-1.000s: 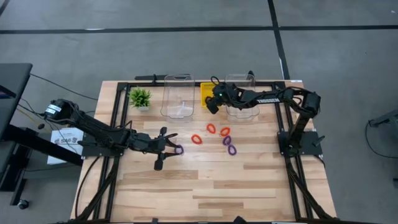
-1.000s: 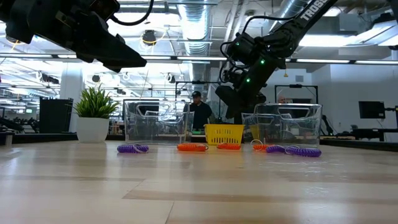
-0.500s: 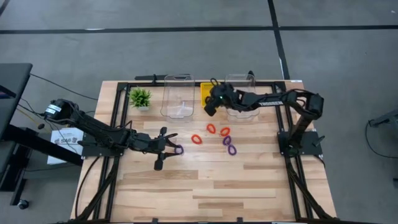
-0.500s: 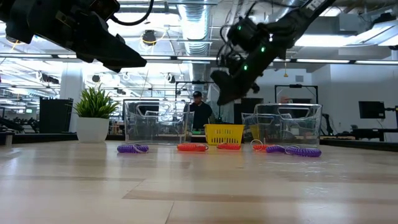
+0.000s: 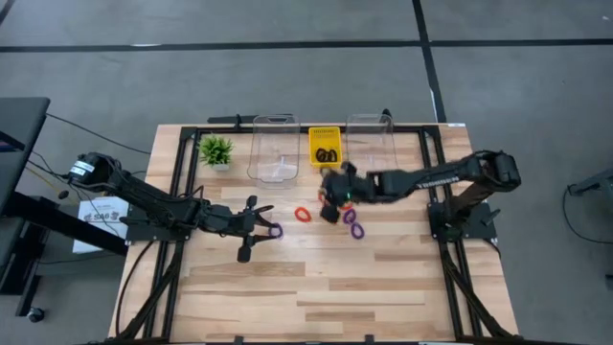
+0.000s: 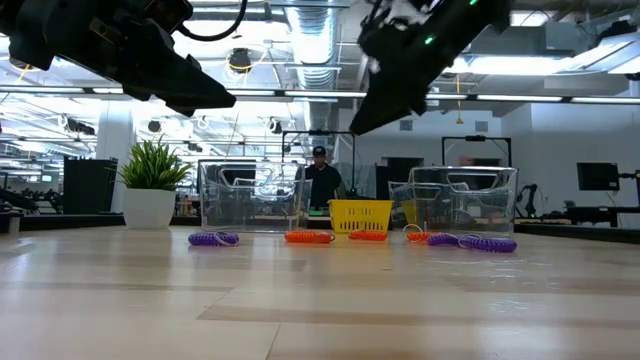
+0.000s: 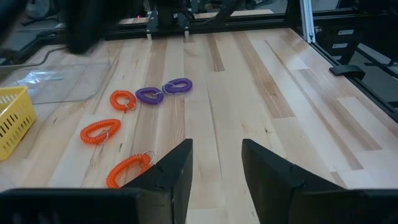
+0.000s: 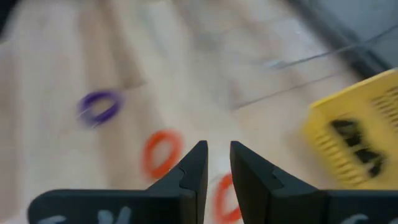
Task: Sort spring keychains
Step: Put the left purple spring keychain into the right transparent bin
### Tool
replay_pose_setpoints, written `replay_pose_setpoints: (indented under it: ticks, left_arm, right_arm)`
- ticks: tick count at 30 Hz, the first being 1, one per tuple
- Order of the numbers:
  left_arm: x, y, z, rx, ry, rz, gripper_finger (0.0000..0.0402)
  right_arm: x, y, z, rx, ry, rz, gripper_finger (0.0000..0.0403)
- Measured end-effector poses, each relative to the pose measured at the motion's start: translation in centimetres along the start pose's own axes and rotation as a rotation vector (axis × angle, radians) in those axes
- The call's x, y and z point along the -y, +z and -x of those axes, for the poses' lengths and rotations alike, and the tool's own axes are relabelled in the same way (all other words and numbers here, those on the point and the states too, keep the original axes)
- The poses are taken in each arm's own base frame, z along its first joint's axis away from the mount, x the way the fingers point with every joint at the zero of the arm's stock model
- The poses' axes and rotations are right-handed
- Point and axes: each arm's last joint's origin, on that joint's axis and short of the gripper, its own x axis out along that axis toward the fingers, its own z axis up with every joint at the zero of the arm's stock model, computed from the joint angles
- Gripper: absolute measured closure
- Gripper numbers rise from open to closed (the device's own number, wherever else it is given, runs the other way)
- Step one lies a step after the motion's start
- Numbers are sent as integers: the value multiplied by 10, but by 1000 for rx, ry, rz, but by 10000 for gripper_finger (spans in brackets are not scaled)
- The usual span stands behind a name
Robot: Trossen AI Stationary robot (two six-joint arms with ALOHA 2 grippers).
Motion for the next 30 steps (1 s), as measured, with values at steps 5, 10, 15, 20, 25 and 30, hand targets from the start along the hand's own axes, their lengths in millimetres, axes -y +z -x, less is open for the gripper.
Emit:
replay_pose_setpoints:
  ticks: [5, 10, 15, 20, 25, 30]
  left_arm:
    - [0, 0, 0, 0, 0, 0, 266]
    - [0, 0, 0, 0, 0, 0, 266]
    - [0, 0, 0, 1, 0, 1, 266]
    - [0, 0, 0, 1, 0, 1, 266]
    - [0, 0, 0, 0, 0, 11, 266]
    - [0, 0, 0, -1, 0, 10, 266]
  right_arm:
    - [-46, -28, 10, -47, 96, 28, 345]
    - [-83, -67, 15, -110, 131, 129, 345]
    - [-98, -78, 17, -123, 152, 279, 345]
    - [-100, -72, 14, -65, 171, 300, 345]
    - [-95, -68, 10, -51, 160, 291, 345]
    - [-89, -65, 6, -57, 142, 246, 345]
